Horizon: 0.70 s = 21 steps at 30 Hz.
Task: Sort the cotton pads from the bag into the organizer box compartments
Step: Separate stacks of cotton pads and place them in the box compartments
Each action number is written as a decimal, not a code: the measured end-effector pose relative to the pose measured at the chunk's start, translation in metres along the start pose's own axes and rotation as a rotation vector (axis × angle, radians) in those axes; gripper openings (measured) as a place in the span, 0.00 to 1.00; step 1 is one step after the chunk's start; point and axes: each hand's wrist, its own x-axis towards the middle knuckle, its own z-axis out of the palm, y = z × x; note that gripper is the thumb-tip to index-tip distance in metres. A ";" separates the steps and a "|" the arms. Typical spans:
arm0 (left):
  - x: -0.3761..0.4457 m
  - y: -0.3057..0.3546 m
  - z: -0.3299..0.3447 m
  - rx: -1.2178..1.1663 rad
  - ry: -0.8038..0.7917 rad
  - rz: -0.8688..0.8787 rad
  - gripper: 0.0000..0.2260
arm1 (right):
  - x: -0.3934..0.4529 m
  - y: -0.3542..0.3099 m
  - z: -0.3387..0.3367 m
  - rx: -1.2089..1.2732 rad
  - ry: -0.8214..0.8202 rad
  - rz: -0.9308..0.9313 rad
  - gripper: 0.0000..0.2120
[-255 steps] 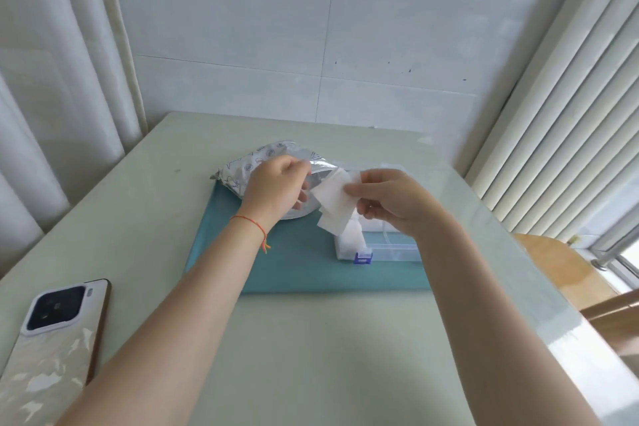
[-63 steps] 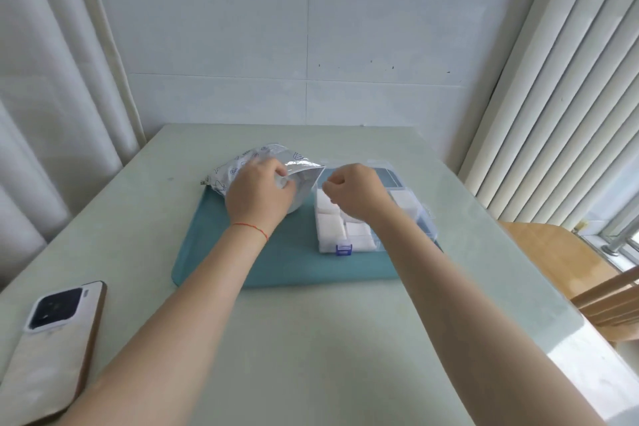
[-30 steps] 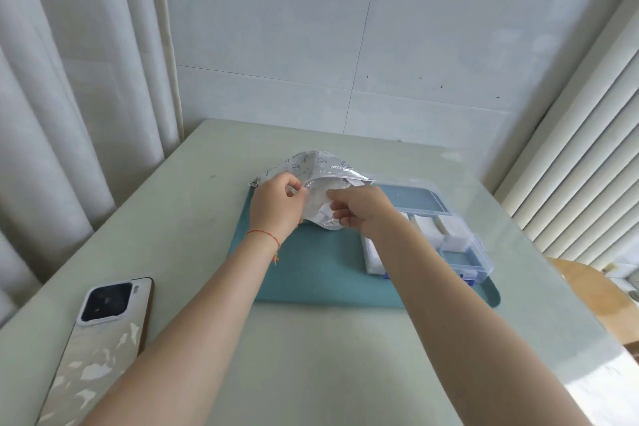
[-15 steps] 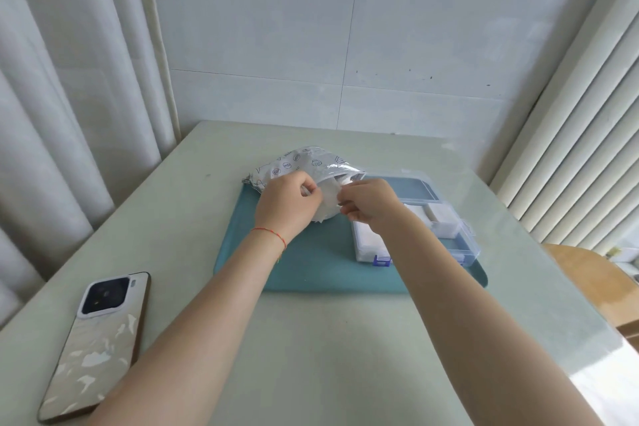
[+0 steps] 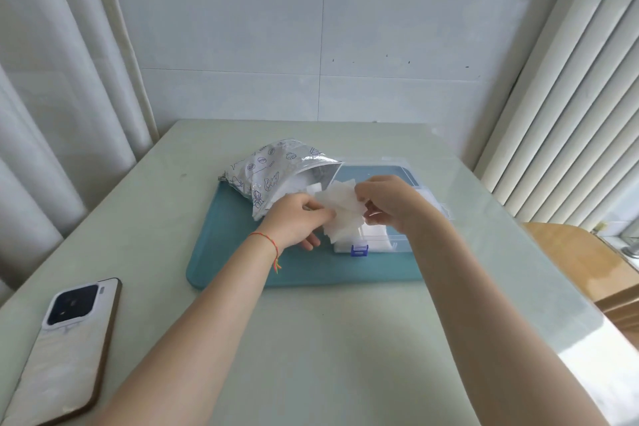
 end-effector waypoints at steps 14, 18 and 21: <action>0.007 0.000 0.003 -0.355 0.103 -0.024 0.21 | 0.005 0.010 0.005 0.068 -0.002 -0.126 0.14; 0.005 0.006 -0.004 -0.520 0.094 -0.019 0.20 | 0.000 0.007 0.003 0.195 -0.118 -0.138 0.23; 0.004 0.009 -0.011 -0.607 0.068 0.015 0.12 | -0.005 0.002 0.005 0.225 -0.227 -0.173 0.20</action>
